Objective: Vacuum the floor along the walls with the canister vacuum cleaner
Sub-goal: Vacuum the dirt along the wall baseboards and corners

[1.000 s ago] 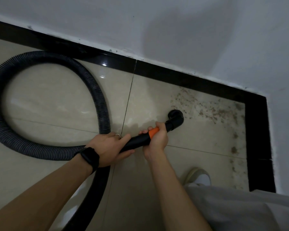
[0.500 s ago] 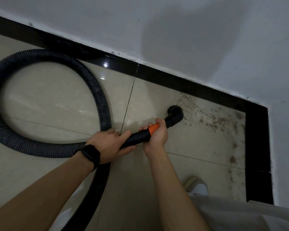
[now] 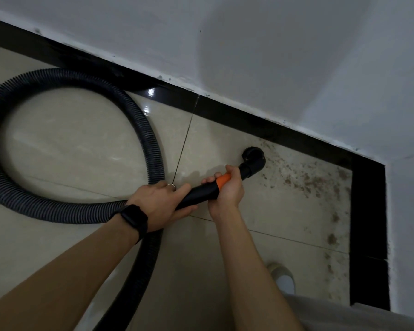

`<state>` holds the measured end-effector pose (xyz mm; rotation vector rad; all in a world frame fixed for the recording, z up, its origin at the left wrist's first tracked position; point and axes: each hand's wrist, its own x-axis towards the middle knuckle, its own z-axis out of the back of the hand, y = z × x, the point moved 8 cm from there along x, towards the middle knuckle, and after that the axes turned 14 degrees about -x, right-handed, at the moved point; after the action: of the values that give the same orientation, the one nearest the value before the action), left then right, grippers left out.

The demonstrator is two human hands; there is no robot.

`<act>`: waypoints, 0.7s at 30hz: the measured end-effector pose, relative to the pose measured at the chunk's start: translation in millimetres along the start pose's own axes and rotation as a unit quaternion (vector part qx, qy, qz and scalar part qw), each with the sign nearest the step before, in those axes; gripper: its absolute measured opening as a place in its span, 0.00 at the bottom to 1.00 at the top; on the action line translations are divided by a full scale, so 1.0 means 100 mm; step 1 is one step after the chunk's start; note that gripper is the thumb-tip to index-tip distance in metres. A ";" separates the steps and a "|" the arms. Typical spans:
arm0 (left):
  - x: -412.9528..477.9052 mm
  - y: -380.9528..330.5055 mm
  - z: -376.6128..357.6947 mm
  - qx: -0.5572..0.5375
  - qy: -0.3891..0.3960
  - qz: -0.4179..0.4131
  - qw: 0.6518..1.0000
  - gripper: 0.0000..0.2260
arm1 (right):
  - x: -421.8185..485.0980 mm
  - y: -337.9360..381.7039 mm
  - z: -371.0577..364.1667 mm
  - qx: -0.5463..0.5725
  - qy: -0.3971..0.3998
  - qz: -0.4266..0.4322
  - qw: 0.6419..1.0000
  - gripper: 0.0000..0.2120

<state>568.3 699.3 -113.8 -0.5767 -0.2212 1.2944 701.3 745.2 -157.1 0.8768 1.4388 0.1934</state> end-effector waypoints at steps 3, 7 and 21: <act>0.05 0.02 -0.02 -0.014 -0.023 0.000 1.000 0.25 | 0.06 0.07 -0.02 -0.002 0.000 0.003 1.000 0.08; 0.13 0.05 0.02 -0.011 -0.072 -0.010 0.997 0.25 | 0.13 0.15 -0.08 -0.008 0.007 0.009 1.000 0.08; -0.13 0.50 0.22 -0.073 -0.006 0.126 0.989 0.20 | 0.05 -0.05 -0.71 -0.055 0.066 -0.004 0.996 0.07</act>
<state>512.1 700.6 -119.6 -0.7396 -0.2605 1.5356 635.7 773.3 -156.2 0.7799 1.5393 0.3266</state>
